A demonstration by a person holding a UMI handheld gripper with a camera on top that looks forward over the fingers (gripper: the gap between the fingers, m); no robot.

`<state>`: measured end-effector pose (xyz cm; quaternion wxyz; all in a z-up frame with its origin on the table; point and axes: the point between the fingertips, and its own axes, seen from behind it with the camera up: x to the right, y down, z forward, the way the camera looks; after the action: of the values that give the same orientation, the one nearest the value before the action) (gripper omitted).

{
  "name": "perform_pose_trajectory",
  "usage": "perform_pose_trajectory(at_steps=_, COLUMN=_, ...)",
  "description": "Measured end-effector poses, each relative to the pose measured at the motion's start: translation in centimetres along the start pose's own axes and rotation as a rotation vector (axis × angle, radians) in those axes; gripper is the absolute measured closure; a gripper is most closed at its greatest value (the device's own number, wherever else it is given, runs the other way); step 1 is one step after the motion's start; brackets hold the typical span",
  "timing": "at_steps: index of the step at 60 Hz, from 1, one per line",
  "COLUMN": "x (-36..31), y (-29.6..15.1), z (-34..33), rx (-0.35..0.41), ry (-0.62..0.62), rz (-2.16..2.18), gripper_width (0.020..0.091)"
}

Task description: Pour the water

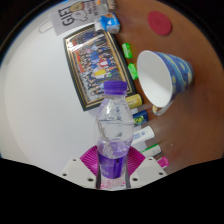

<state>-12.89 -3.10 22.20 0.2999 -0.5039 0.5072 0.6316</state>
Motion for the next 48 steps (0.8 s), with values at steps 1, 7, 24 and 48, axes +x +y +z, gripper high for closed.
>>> perform_pose_trajectory(at_steps=1, x=-0.1, y=0.0, z=0.0, rx=-0.002, ry=0.008, rz=-0.039, gripper_width=0.0776)
perform_pose_trajectory(at_steps=7, x=-1.5, y=-1.0, z=-0.2, rx=0.009, ry=0.057, rz=-0.335, gripper_width=0.0777)
perform_pose_trajectory(at_steps=24, x=-12.1, y=-8.2, z=-3.4, rx=0.177, ry=0.113, rz=-1.231, gripper_width=0.0776)
perform_pose_trajectory(at_steps=48, x=-5.2, y=-27.0, z=-7.0, rx=0.224, ry=0.437, rz=-1.848, gripper_width=0.0779)
